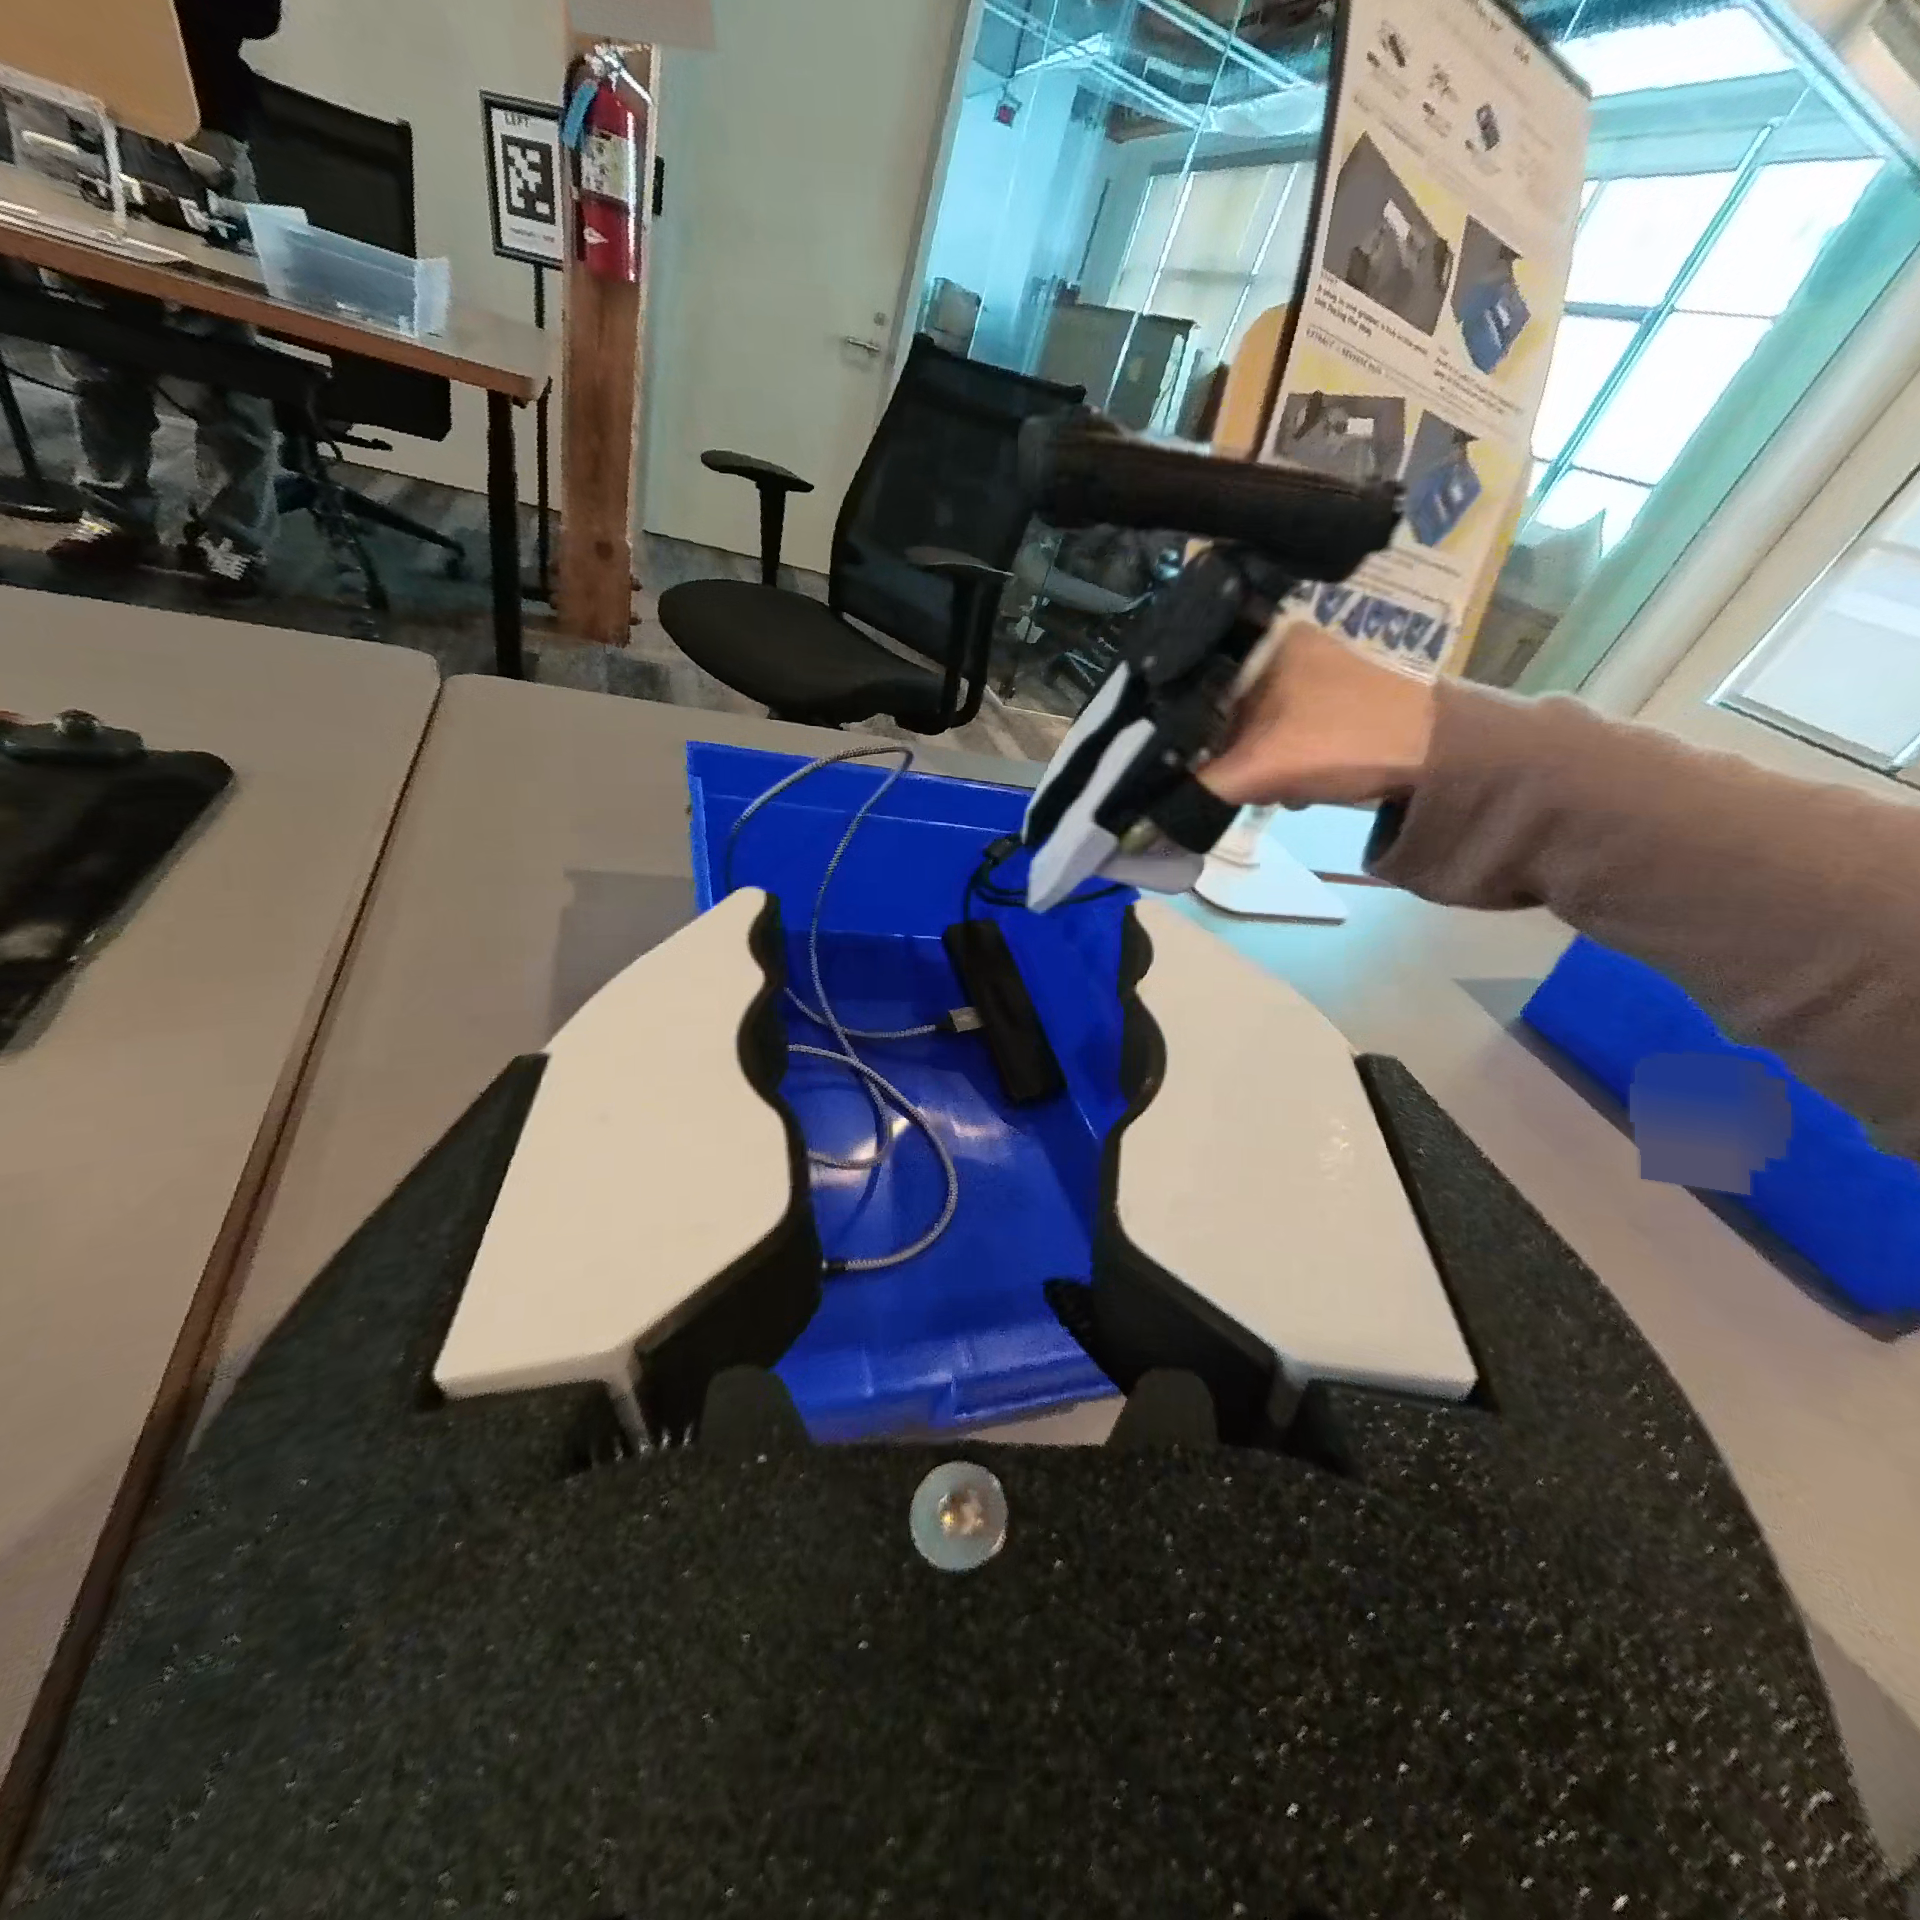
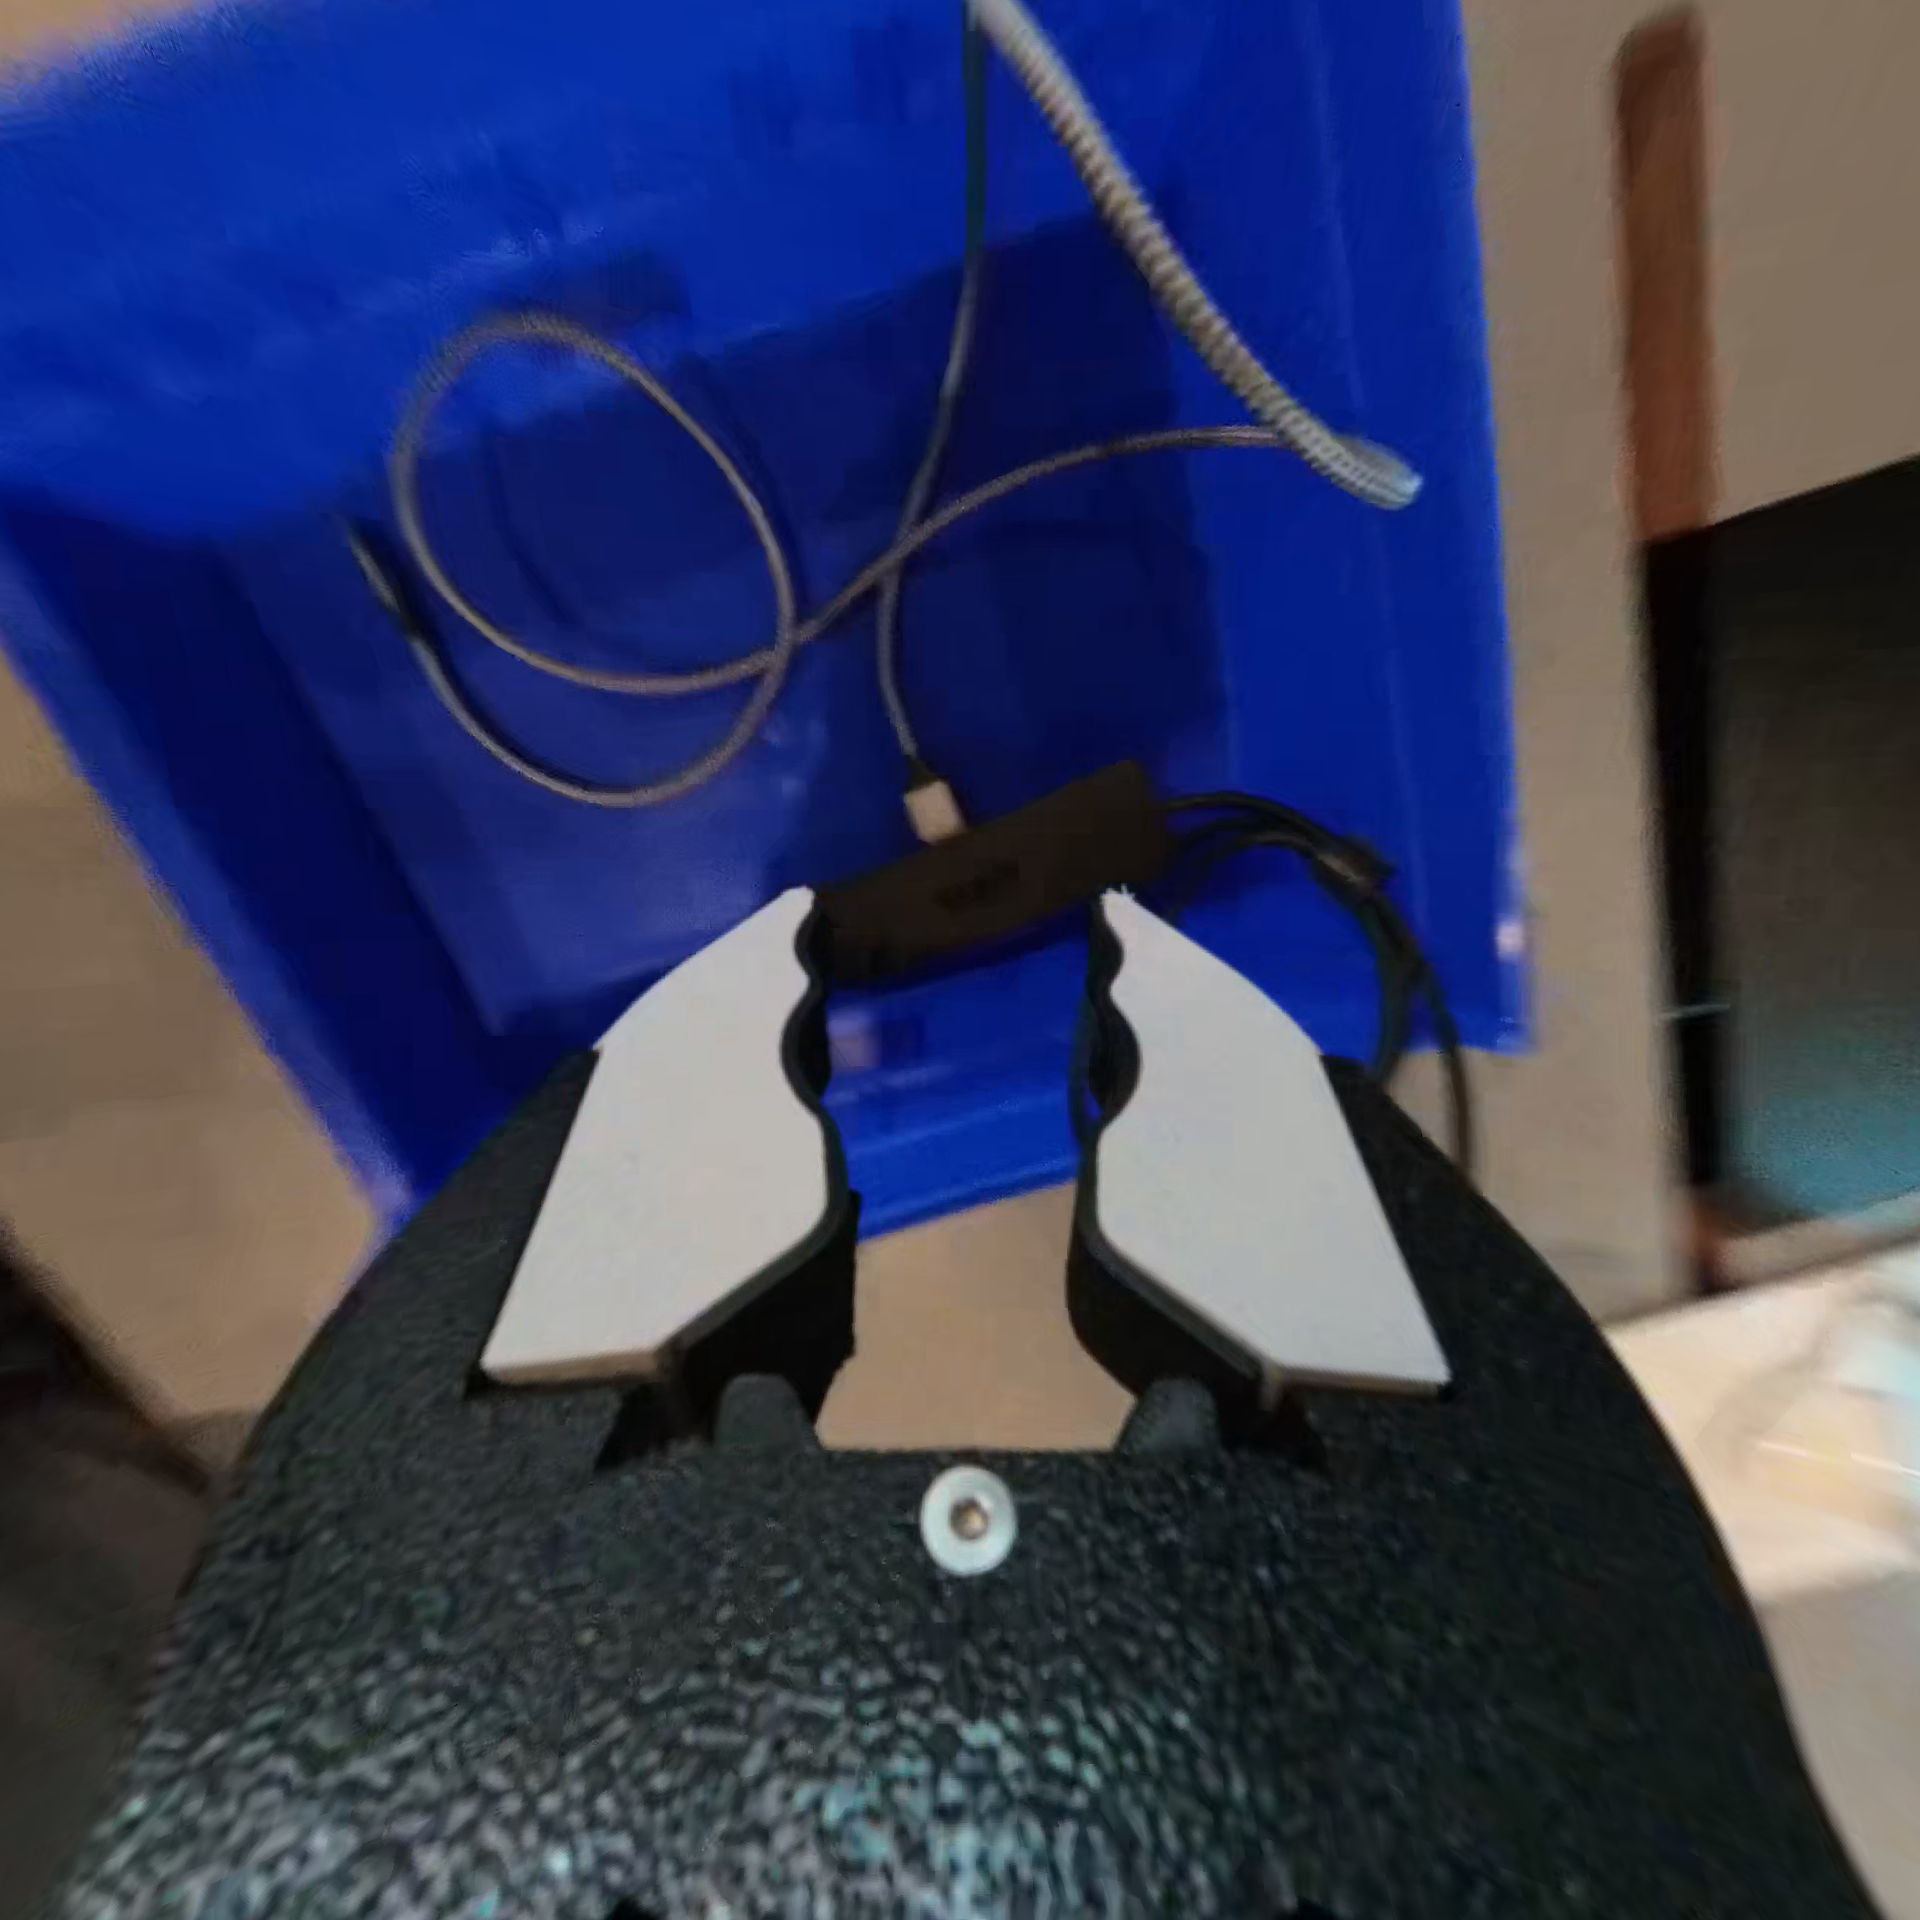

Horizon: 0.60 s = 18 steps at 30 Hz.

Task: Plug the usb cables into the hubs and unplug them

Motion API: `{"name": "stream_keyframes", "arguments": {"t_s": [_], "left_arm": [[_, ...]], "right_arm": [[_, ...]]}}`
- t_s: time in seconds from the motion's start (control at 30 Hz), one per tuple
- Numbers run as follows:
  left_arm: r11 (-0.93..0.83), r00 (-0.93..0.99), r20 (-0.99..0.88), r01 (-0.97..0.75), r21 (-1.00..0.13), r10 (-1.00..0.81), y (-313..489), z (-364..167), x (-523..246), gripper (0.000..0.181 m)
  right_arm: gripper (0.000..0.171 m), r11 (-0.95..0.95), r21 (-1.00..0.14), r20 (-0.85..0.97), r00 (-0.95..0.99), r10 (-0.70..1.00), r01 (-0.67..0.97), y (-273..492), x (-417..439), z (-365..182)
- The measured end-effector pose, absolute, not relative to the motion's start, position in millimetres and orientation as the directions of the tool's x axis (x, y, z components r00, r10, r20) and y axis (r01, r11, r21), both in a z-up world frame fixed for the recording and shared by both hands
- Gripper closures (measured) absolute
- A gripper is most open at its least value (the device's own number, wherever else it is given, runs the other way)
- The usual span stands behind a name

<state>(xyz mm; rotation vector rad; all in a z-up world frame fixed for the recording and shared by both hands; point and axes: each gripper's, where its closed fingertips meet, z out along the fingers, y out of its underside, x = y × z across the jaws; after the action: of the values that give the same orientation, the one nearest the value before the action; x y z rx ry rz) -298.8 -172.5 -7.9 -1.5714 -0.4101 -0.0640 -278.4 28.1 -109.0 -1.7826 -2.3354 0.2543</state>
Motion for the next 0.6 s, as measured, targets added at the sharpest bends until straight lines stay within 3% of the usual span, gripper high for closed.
{"name": "stream_keyframes", "arguments": {"t_s": [0.1,0.27,0.43,0.5,0.6], "left_arm": [[0.032,0.929,0.316,0.316,-0.948,0.194,-170.9,-7.7,-301.3,0.121],[0.05,0.932,0.325,0.321,-0.946,0.16,-167.1,-3.8,-300.8,0.121],[0.075,0.946,0.286,0.277,-0.958,0.152,-169.4,4.6,-296.4,0.123],[0.086,0.951,0.275,0.266,-0.96,0.138,-170.6,8.7,-293.0,0.125],[0.101,0.957,0.265,0.254,-0.962,0.117,-170.0,14.2,-287.9,0.126]], "right_arm": [[0.118,-0.007,-0.231,-0.179,-0.035,0.983,0.973,18.6,-286.2,-111.3],[0.095,-0.262,-0.042,-0.248,0.244,0.938,0.964,10.3,-276.8,-133.7],[0.101,-0.41,0.045,-0.093,0.412,0.906,0.911,11.9,-271.0,-159.5],[0.113,-0.462,0.021,0.014,0.462,0.887,0.886,24.3,-271.6,-165.1],[0.113,-0.488,-0.04,0.088,0.49,0.868,0.872,34.6,-279.8,-171.0]]}}
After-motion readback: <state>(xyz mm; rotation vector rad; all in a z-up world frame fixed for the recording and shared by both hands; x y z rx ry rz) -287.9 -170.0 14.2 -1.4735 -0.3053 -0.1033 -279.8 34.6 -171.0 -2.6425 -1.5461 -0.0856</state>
